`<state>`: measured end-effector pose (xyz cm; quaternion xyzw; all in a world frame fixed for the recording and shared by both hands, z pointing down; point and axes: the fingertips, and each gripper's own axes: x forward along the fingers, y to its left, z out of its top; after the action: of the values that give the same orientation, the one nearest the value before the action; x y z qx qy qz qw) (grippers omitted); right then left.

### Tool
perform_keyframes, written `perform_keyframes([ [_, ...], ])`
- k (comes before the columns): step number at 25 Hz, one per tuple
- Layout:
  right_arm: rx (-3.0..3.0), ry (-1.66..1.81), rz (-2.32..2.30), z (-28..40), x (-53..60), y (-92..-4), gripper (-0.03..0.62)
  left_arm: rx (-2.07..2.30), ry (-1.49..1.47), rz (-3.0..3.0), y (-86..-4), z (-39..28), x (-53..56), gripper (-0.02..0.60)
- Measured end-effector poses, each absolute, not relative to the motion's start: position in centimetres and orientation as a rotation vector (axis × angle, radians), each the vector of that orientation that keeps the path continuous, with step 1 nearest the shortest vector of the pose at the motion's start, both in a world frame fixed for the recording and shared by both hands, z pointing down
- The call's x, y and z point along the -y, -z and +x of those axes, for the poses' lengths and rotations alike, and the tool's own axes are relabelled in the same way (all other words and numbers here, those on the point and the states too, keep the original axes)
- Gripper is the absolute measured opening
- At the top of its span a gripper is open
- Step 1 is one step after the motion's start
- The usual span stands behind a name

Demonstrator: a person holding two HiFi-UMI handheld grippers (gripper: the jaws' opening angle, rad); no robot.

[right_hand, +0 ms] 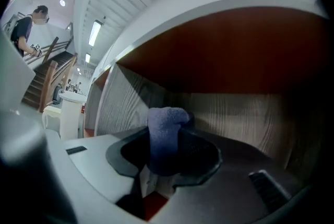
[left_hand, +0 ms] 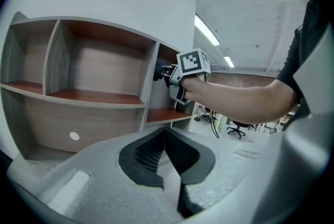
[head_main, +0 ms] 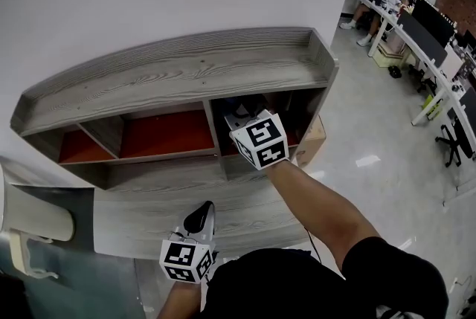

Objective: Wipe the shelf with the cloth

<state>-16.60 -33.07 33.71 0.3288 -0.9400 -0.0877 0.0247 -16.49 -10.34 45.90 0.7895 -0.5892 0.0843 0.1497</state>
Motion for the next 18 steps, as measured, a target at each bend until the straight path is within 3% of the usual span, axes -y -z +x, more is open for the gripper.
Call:
perform_keyframes([
  [18, 2.788, 0.243, 1.192, -14.9, 36.6, -35.7, 0.127, 1.663, -0.247, 2.283, -46.3, -16.9, 11.4, 0.011],
])
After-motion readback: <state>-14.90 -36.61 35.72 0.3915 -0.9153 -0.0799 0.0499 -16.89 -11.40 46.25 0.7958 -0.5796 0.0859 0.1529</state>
